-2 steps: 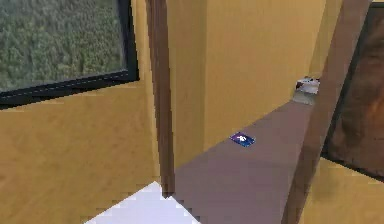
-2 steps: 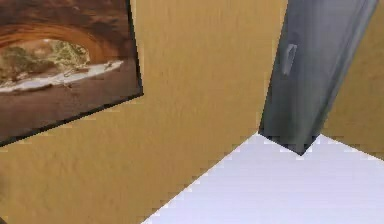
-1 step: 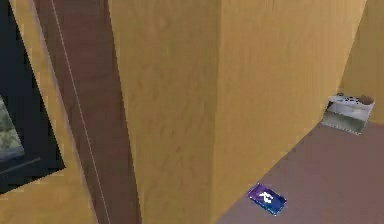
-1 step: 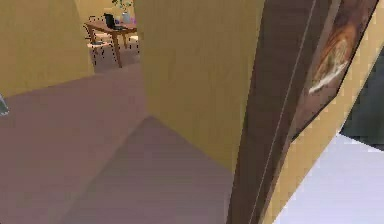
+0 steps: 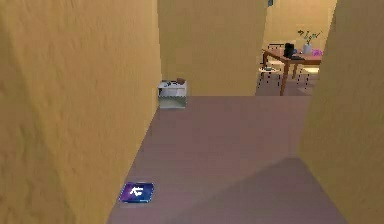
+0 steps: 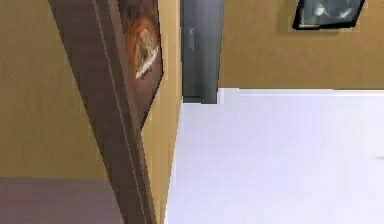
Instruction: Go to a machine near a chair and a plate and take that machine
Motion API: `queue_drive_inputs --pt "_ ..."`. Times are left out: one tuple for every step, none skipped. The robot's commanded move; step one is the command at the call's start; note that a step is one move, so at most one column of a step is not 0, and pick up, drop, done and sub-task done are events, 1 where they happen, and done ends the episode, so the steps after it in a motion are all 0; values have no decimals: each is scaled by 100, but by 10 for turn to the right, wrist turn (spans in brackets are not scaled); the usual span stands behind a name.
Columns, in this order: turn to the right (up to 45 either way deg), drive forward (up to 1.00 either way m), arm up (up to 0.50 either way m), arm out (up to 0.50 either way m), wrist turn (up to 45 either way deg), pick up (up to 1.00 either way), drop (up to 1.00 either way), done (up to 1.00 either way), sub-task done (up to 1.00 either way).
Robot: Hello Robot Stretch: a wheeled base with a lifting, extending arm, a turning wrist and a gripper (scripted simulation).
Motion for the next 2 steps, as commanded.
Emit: queue_drive_inputs --pt "0 45 0 0 0 0 0 0 0" --pt "210 0 0 0 0 0 0 0 0"
